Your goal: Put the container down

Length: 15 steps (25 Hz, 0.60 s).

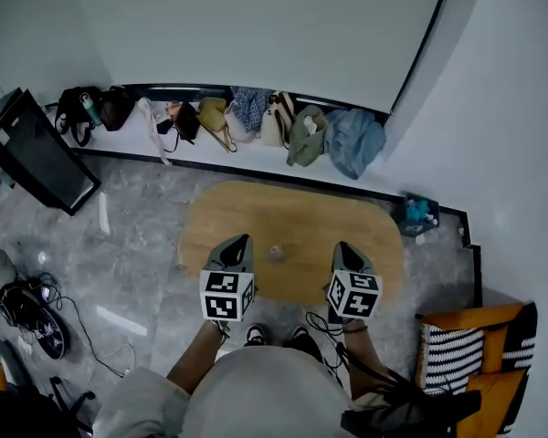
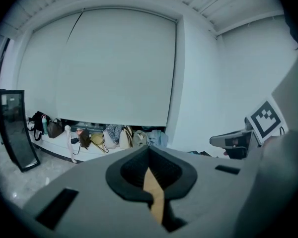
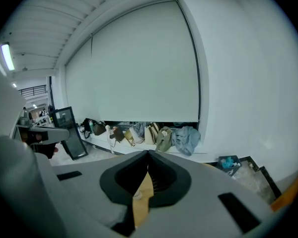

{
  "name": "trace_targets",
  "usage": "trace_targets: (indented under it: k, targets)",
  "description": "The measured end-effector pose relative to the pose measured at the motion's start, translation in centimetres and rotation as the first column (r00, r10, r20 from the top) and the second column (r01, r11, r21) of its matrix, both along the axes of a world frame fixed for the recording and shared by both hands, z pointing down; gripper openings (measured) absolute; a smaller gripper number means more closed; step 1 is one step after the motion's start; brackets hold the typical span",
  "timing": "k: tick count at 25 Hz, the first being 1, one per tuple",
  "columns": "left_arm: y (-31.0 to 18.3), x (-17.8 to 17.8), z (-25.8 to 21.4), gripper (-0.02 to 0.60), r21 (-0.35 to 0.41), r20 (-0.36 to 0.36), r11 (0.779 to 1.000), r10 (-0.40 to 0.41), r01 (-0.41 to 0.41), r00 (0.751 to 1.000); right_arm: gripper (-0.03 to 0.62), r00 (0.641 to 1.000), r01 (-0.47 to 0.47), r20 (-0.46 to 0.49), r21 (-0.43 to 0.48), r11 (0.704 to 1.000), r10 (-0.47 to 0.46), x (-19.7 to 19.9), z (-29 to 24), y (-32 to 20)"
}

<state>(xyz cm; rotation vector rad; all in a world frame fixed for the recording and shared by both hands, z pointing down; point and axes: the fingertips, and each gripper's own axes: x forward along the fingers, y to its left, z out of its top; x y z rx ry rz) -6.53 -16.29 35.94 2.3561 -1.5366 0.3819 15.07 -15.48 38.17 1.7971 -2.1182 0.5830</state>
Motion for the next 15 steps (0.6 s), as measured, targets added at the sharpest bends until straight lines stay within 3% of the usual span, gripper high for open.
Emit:
trace_targets:
  k: [4,10,15]
  targets:
    - [0.9,0.7,-1.2,0.008,0.022,0.007,0.999,-0.026,0.025,1.0,0.023,0.999,0.035,0.006,0.022,0.999,-0.035,-0.1,-1.1,0.3]
    - [2.6,0.8,-1.4,0.008,-0.003,-0.005,0.993,-0.12,0.12,0.993,0.023,0.992,0.127,-0.024,0.031,0.991,-0.126,-0.1,-2.3,1.1]
    - [3.2,0.5,-1.9,0.008,0.0,-0.02,0.986,-0.168,0.168,0.986,0.023,0.988,0.147,-0.052,0.038,0.988,-0.145,0.4,-2.5,1.3]
